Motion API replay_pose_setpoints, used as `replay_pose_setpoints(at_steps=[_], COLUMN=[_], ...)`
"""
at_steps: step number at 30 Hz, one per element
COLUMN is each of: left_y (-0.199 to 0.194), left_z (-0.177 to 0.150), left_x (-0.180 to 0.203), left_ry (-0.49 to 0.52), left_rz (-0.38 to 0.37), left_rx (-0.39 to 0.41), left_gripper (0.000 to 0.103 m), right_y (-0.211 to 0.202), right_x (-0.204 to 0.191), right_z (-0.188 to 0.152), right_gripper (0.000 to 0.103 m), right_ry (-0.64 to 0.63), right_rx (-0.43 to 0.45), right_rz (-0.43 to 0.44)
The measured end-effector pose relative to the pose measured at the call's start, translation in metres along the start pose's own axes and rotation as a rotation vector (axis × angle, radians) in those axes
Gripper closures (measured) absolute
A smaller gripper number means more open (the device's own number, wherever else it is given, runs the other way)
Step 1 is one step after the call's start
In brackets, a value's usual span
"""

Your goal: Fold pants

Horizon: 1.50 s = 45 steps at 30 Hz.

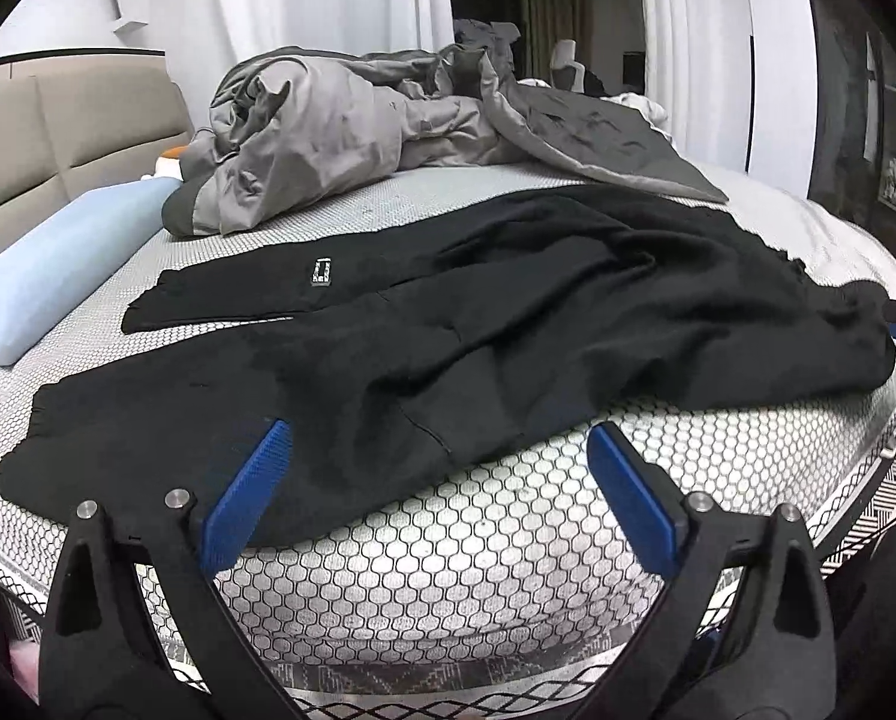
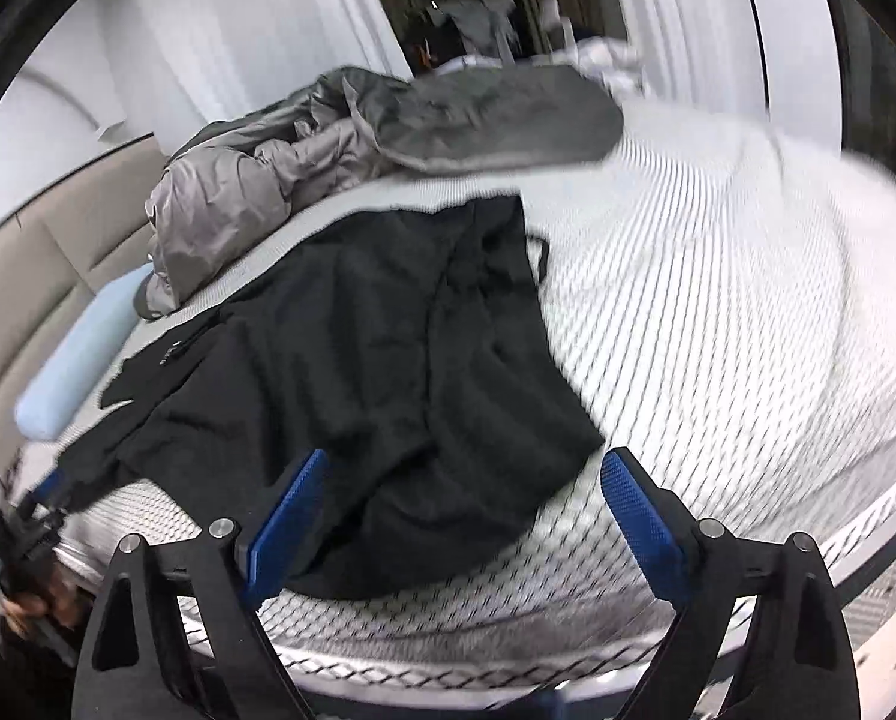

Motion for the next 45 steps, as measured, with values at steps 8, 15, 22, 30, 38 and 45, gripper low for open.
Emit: replay_pose_setpoints(at_steps=[8, 15, 22, 30, 38, 45], left_y=[0.016, 0.034, 0.040, 0.006, -0.032, -0.067], left_z=[-0.018, -0.032, -0.036, -0.042, -0.036, -0.003], left_x=[0.001, 0.007, 0.034, 0.026, -0.023, -0.038], left_ry=[0.040, 0.153, 0.326, 0.313, 0.114, -0.116], left_rz=[0.020, 0.090, 0.028, -0.040, -0.099, -0.247], left_rx=[-0.079, -0.115, -0.129, -0.166, -0.238, -0.129], left_gripper=[0.004, 0.004, 0.083, 0.099, 0.071, 0.019], right_y=[0.013, -0.012, -0.008, -0.003, 0.010, 0.000], right_x=[0.005, 0.036, 0.033, 0.034, 0.028, 0.031], right_z=[0.005, 0.026, 0.010, 0.009, 0.006, -0.007], right_gripper=[0.076, 0.083, 0.050, 0.038, 0.033, 0.089], right_ry=[0.155, 0.160, 0.229, 0.269, 0.290, 0.349], right_rx=[-0.015, 0.037, 0.008, -0.003, -0.016, -0.009], right_rz=[0.136, -0.071, -0.004, 0.020, 0.042, 0.073])
Point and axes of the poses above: each gripper's, at about its wrist camera, not at the fingertips, and y roughly the way its jaws point, x to its right, z to its top, the point moved 9 cm from there along y, roughly the way its jaws point, and after that the axes turned 10 degrees about -y, right-handed, at the moved point
